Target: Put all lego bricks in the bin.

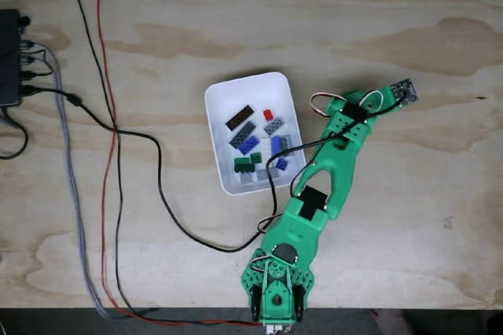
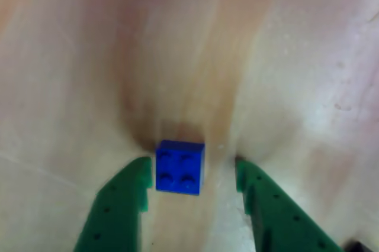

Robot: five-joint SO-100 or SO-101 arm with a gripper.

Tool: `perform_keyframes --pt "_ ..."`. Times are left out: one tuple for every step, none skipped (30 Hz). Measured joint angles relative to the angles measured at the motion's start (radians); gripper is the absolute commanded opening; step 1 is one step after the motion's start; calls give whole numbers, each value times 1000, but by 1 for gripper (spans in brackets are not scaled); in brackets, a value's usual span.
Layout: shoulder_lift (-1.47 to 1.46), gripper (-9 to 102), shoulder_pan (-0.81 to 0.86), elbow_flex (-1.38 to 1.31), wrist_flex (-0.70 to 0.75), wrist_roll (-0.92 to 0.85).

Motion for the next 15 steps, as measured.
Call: perform_keyframes --pt "-6 0 -5 -8 0 -2" --pt "-9 0 -6 -14 2 -5" --pt "-11 0 -6 -17 2 -6" --pt "-12 0 -6 -17 0 -3" --pt "-11 0 -6 -14 -2 3" --pt "-5 0 -6 -8 -5 14" --pt "2 0 -6 0 0 20" --pt "15 0 -6 26 -9 34" --pt "43 0 -6 57 -5 58" --pt "84 0 -6 89 15 83" --pt "137 0 -6 104 17 100" --pt "195 0 -3 115 20 110" --pt "262 0 -3 120 32 127" --pt "331 0 -5 121 58 153" --pt "402 0 -5 120 89 173"
